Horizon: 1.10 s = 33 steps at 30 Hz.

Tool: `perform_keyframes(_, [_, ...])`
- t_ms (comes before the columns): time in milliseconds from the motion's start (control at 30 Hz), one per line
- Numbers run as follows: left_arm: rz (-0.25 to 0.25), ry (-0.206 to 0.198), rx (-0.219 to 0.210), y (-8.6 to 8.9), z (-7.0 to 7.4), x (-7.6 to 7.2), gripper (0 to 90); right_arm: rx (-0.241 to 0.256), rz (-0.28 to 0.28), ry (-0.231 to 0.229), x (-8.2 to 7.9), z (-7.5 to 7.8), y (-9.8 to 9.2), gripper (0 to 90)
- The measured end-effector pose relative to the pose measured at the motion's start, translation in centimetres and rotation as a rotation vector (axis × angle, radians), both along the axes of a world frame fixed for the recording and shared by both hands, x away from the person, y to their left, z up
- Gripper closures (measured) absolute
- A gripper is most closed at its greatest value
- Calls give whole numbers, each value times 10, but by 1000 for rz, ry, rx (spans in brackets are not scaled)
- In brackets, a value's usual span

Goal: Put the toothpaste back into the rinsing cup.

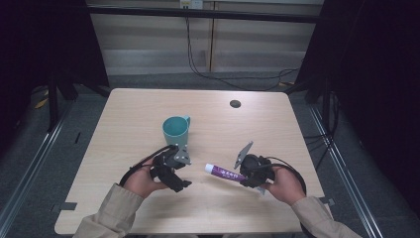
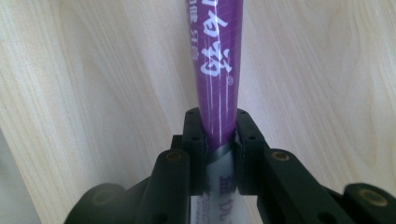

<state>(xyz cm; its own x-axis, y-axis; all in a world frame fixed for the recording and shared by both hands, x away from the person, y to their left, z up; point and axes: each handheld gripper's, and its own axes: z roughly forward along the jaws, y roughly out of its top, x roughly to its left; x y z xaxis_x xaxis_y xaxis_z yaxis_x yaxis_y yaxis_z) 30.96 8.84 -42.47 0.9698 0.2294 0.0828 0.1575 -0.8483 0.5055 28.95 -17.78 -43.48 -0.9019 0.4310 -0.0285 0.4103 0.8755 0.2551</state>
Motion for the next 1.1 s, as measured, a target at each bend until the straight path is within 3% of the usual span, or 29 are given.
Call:
perform_keyframes(100, [-19, -10, 10, -7, 2, -1, 263, 3, 25, -3, 0, 1, 5, 783])
perform_keyframes(333, [-89, -49, 77, -34, 5, -3, 285, 4, 83, 0, -2, 2, 17, 782])
perform_keyframes(633, [-186, -72, 98, -52, 0, -10, 375, 39, 138, -4, -7, 3, 30, 782])
perform_keyframes(833, [-200, -86, 102, -57, -5, -14, 443, 49, 142, -6, -8, 7, 34, 781])
perform_keyframes(933, [-250, -96, 144, -60, -5, -14, 512, 62, 157, 1, -9, 7, 35, 781])
perform_keyframes(967, [-286, -115, 194, -60, -3, -12, 530, 55, 151, -3, -10, 8, 36, 781])
perform_keyframes(1000, [-199, -67, 91, -62, -10, -19, 533, 56, 154, 0, -9, 8, 36, 781])
perform_keyframes(1033, [-251, -93, 153, -62, -7, -16, 541, 50, 150, 4, -10, 8, 36, 781])
perform_keyframes(1100, [-270, -91, 172, -63, -8, -19, 571, 55, 165, -8, -10, 7, 35, 778])
